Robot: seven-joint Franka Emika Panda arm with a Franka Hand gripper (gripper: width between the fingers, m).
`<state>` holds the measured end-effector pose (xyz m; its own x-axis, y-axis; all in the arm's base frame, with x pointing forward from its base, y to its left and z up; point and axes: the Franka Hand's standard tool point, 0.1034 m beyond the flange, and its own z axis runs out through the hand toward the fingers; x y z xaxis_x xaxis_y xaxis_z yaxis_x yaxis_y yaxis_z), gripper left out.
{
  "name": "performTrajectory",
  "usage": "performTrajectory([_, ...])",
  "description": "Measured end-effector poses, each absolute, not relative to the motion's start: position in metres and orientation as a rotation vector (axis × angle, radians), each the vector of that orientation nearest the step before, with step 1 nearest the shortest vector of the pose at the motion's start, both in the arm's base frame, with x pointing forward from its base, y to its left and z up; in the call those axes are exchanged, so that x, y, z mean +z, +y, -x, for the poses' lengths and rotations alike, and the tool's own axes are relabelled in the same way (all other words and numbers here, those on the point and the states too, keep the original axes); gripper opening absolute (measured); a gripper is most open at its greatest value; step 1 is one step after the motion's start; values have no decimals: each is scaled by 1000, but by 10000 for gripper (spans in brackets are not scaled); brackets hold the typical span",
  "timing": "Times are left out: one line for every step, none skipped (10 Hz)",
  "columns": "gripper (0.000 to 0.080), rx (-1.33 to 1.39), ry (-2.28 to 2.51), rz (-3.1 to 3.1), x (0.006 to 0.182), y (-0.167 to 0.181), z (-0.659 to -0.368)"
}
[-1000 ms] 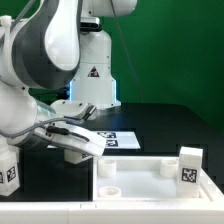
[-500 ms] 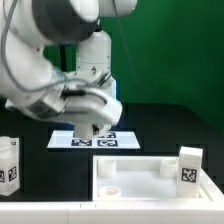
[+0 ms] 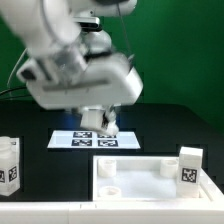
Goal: Assemble square table
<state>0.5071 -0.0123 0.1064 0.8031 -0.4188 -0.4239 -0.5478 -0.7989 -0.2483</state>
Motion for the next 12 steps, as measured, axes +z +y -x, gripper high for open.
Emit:
performTrajectory([281, 387, 689, 2666, 120, -9, -522])
performTrajectory([281, 267, 695, 2721, 121, -8, -525])
performTrajectory([281, 205, 705, 2743, 119, -8, -522])
performTrajectory([281, 86, 717, 2777, 118, -11, -527])
performTrajectory([281, -19, 716, 2808, 117, -12, -529])
performTrajectory([281, -104, 684, 2837, 117, -12, -536])
performTrajectory([281, -232, 609, 2868, 123, -14, -553])
performTrajectory([281, -360, 554, 2892, 125, -20, -567])
performTrajectory([281, -483, 581, 2910, 123, -23, -565])
performTrajectory([281, -600, 579, 2933, 123, -26, -563])
performTrajectory([281, -707, 582, 2946, 124, -30, -564])
performTrajectory([281, -863, 582, 2961, 126, -36, -565])
